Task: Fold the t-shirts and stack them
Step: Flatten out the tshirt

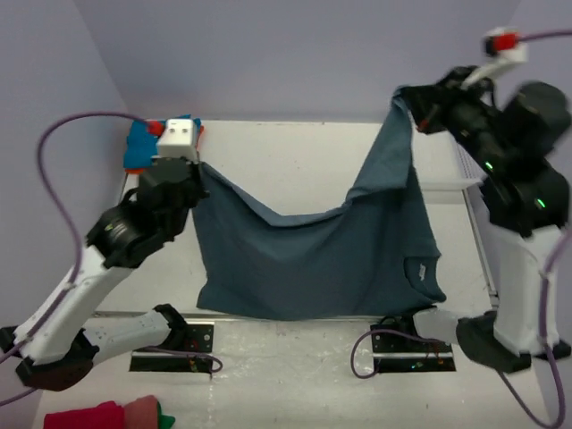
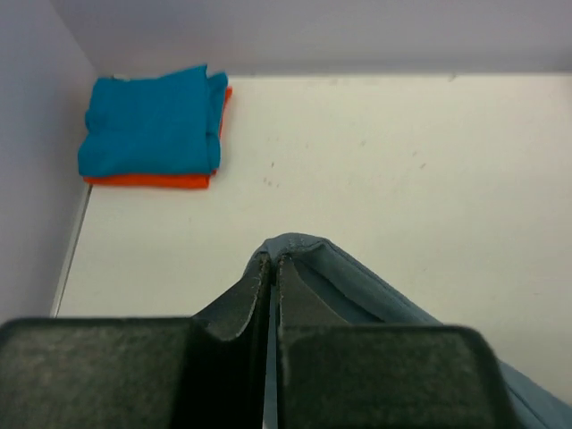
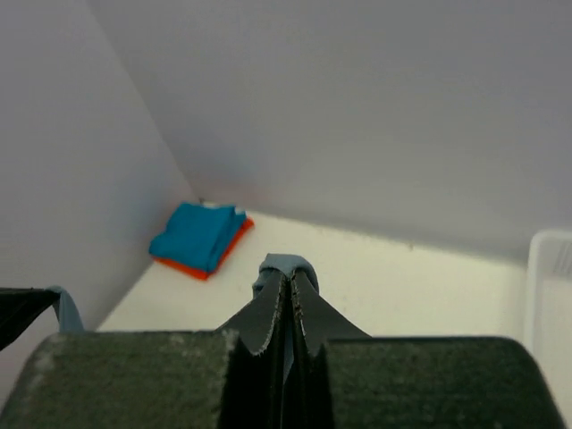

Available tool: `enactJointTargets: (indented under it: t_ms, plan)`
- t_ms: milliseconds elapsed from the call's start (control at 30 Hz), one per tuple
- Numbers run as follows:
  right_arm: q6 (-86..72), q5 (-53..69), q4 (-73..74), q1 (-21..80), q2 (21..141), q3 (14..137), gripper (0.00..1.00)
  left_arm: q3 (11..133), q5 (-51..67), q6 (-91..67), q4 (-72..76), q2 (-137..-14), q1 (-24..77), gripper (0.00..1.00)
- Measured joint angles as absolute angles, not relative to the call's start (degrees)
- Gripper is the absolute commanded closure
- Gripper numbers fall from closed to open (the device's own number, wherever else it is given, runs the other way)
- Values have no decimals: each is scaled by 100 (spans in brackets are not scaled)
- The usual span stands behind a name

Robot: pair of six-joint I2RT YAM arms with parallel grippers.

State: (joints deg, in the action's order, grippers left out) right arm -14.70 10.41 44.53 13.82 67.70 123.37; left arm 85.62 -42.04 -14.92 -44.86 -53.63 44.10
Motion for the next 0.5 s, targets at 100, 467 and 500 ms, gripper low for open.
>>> enactJointTargets:
  t_ms: [100, 467, 500]
  plan:
    - [-1544, 1160, 4132, 1387, 7806, 11419, 100, 7762, -4029, -1699, -4187, -6139, 4040, 100]
    - [-1299, 613, 4313, 1339, 10112, 10543, 100, 6941, -2731, -2150, -3697, -8036, 856, 100]
    - [-1275, 565, 4285, 1302, 10165, 10582, 100, 7100, -2711, -2180, -3688, -8254, 770, 100]
